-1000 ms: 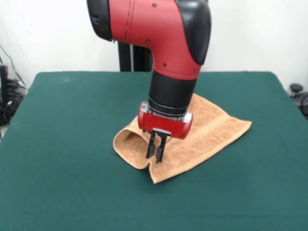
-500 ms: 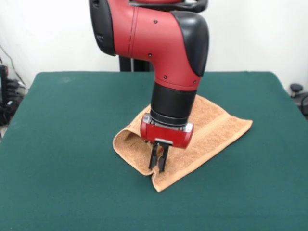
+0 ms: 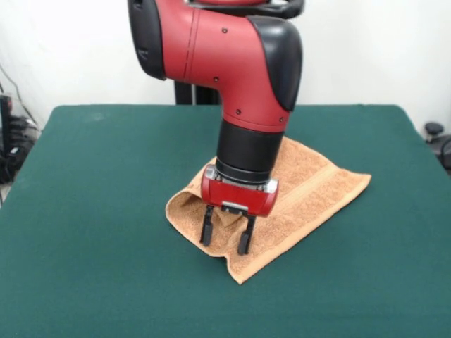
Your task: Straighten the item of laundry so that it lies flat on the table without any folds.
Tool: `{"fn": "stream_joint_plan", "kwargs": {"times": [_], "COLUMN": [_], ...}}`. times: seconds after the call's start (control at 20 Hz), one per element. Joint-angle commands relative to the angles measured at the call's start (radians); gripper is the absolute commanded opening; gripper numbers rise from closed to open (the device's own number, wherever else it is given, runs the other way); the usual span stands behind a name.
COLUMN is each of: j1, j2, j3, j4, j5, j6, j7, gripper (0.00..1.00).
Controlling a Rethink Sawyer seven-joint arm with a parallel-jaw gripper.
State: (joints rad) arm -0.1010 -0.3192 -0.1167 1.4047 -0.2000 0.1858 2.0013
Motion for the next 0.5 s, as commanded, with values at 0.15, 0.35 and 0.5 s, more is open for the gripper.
{"fn": "stream_joint_plan", "kwargs": {"times": [0.15, 0.35, 0.5], "j1": [0.032, 0.028, 0.021], "j2": [0.061, 0.049, 0.009], "j3": [0.053, 0.067, 0.087], "j4": [0.02, 0.027, 0.065], "j5": [0.009, 0.008, 0.004], "j6": [-0.017, -0.008, 0.011], "j7": [0.119, 0.112, 0.099], "gripper": [1.0, 1.0, 1.0]}}
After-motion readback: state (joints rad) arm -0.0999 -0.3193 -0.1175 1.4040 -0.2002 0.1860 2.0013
